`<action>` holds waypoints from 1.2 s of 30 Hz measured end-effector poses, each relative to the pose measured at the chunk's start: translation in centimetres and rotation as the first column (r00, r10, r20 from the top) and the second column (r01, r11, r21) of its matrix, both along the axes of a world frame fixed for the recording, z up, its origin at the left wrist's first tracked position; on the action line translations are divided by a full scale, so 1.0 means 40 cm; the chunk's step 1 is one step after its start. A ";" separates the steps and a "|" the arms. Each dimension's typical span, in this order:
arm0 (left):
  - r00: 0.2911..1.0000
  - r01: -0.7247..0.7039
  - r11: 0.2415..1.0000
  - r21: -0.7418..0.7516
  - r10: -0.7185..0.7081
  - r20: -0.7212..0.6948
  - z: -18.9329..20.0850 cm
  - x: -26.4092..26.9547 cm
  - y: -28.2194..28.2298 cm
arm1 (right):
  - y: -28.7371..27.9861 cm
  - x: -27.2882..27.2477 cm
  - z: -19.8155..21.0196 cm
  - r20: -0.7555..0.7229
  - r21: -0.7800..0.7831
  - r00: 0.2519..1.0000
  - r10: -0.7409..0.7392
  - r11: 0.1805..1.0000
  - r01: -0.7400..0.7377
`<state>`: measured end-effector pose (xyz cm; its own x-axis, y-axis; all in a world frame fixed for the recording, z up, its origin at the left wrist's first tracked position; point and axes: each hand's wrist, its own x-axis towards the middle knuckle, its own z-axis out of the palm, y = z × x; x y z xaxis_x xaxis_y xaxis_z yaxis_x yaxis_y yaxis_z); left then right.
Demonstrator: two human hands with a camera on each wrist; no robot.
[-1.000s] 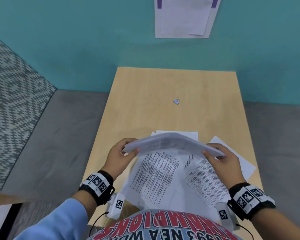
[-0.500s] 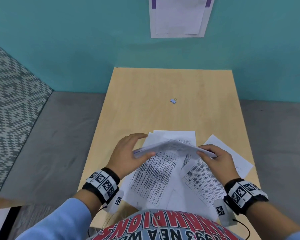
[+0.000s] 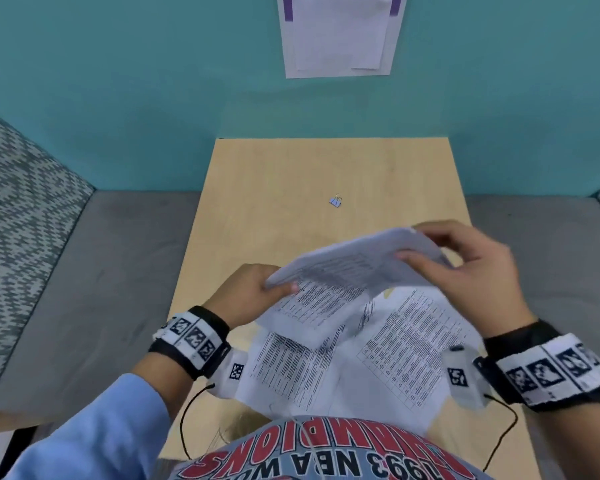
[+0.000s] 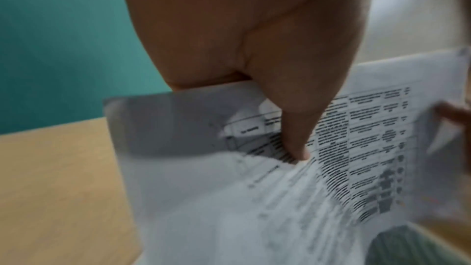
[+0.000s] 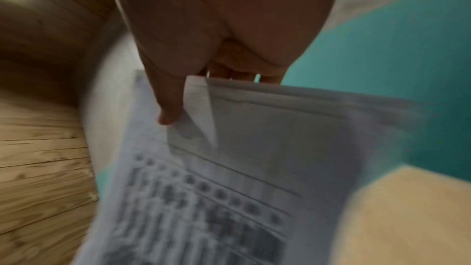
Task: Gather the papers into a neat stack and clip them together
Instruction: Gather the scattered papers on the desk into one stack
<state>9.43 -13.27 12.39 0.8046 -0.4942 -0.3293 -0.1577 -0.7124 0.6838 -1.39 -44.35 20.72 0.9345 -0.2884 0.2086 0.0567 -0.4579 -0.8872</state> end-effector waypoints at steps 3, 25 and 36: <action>0.973 -0.132 0.966 -0.224 0.083 -0.217 0.002 -0.001 0.026 | -0.076 0.010 -0.009 -0.101 -0.054 0.981 -0.166 0.985 0.161; 0.940 -0.290 0.909 -0.300 0.212 -0.268 -0.111 -0.073 -0.052 | 0.133 -0.033 -0.345 -0.589 0.105 0.804 0.084 0.994 -0.027; 0.913 -0.403 0.894 -0.193 0.378 -0.155 -0.152 -0.016 0.044 | -0.156 -0.229 -0.505 -0.822 -0.255 0.394 -0.410 0.885 0.389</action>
<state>8.79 -11.52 6.32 0.9120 -0.2165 -0.3484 0.1885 -0.5331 0.8248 -10.55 -50.61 0.51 0.4296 -0.6843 -0.5891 -0.8945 -0.2334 -0.3813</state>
